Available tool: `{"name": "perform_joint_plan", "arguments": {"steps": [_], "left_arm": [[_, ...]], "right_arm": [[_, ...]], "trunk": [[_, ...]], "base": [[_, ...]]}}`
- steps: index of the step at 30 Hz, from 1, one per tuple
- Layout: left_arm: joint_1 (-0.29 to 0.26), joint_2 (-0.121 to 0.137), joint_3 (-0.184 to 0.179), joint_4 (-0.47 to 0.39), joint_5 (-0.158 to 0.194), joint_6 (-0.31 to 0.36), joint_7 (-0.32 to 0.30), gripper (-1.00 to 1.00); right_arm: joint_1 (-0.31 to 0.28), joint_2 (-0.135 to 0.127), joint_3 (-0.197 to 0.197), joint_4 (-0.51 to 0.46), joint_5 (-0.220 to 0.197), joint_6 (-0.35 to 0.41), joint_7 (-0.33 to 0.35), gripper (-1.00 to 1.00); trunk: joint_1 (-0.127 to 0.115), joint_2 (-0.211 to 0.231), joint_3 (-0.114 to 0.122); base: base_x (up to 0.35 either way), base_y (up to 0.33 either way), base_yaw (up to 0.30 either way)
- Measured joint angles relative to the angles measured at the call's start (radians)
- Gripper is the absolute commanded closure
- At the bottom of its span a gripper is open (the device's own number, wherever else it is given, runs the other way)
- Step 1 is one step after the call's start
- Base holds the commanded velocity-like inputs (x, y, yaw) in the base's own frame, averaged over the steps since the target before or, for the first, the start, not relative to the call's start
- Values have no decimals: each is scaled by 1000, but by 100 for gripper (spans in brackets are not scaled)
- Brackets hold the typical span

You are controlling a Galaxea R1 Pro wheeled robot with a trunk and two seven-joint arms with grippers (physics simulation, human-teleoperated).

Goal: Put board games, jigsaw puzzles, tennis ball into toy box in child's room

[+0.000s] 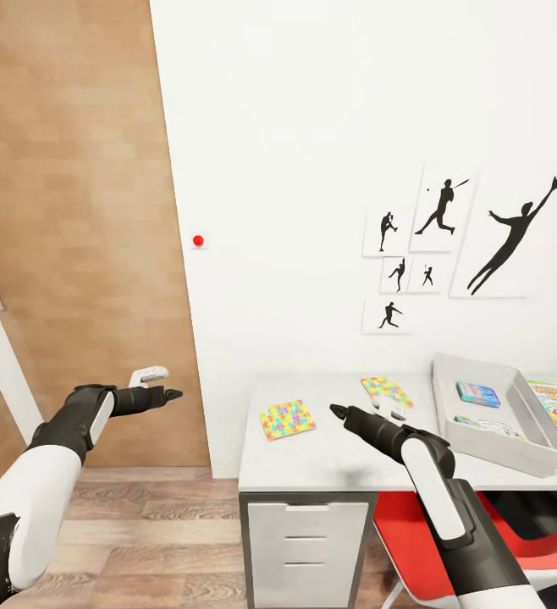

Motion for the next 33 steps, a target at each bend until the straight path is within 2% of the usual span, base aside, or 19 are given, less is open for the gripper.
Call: {"name": "perform_joint_plan", "arguments": {"steps": [12, 21, 33], "left_arm": [[0, 0, 0, -1, 0, 0, -2, -100], [0, 0, 0, -1, 0, 0, -4, -100], [0, 1, 1, -1, 2, 0, -7, -100]], "right_arm": [[3, 3, 0, 0, 0, 1, 1, -100], [3, 3, -1, 0, 0, 1, 0, -100], [3, 6, -1, 7, -3, -2, 0, -100]], "trunk": [[0, 0, 0], [0, 0, 0], [0, 0, 0]], "base": [[49, 11, 0], [26, 157, 0], [17, 24, 0]]}}
